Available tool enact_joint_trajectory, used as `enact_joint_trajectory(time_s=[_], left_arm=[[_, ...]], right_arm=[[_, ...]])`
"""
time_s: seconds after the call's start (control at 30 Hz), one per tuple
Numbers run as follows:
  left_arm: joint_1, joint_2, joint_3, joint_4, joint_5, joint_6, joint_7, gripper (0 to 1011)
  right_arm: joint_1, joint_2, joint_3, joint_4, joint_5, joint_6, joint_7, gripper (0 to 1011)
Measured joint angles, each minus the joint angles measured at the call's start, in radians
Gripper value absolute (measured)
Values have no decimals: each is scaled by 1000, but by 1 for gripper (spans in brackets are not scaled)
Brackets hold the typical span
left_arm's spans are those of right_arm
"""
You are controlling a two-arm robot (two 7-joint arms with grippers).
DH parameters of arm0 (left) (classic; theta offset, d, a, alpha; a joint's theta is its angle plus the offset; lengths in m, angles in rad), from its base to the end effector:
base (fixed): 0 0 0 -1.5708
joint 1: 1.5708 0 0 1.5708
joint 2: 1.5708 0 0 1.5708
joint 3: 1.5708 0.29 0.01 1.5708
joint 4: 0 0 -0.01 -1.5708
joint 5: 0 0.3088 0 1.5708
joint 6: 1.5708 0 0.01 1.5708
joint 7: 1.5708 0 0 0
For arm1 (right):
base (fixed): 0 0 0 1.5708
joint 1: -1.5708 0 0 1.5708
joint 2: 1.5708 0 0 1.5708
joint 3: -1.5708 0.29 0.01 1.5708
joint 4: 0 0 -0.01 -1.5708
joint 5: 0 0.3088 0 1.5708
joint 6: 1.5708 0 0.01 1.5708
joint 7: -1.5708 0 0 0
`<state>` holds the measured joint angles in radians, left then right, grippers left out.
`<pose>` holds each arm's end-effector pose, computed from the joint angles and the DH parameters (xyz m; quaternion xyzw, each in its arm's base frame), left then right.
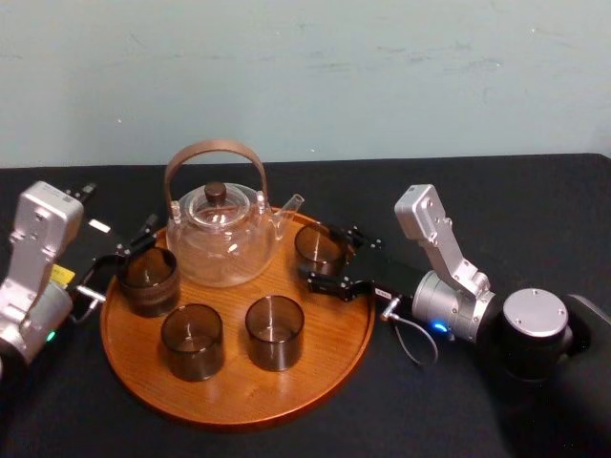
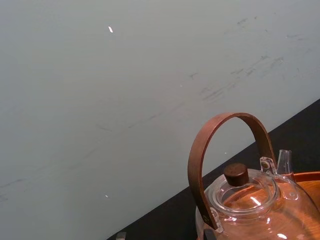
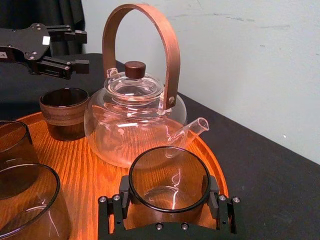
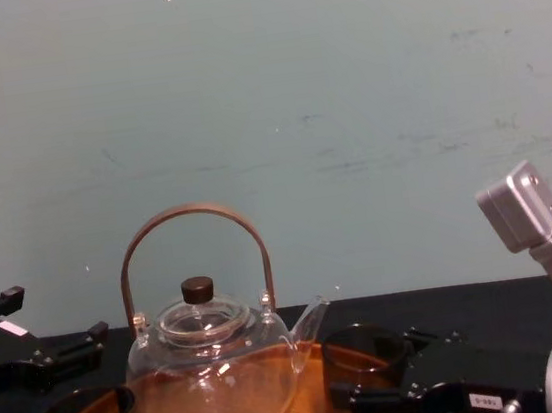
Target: Pick up the glass from the table and place it on the tray.
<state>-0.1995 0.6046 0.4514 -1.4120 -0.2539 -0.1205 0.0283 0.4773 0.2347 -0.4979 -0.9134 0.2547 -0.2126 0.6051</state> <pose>0.3581 0.0826 -0.3023 0.1415 -0.1324 0.5799 0.7913 0.4335 0.0049 -0.3455 -0.0925 -0.0165 -0.3338 0.9379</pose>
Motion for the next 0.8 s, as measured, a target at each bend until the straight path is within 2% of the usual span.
enact_joint_trajectory(time_s=[0.57, 0.8], left_arm=[[0, 0, 0, 0, 0, 0, 0, 1001], [0, 0, 0, 0, 0, 0, 0, 1001]], right_arm=[[-1, 1, 0, -2, 1, 2, -1, 905], [-1, 1, 0, -2, 1, 2, -1, 1002]])
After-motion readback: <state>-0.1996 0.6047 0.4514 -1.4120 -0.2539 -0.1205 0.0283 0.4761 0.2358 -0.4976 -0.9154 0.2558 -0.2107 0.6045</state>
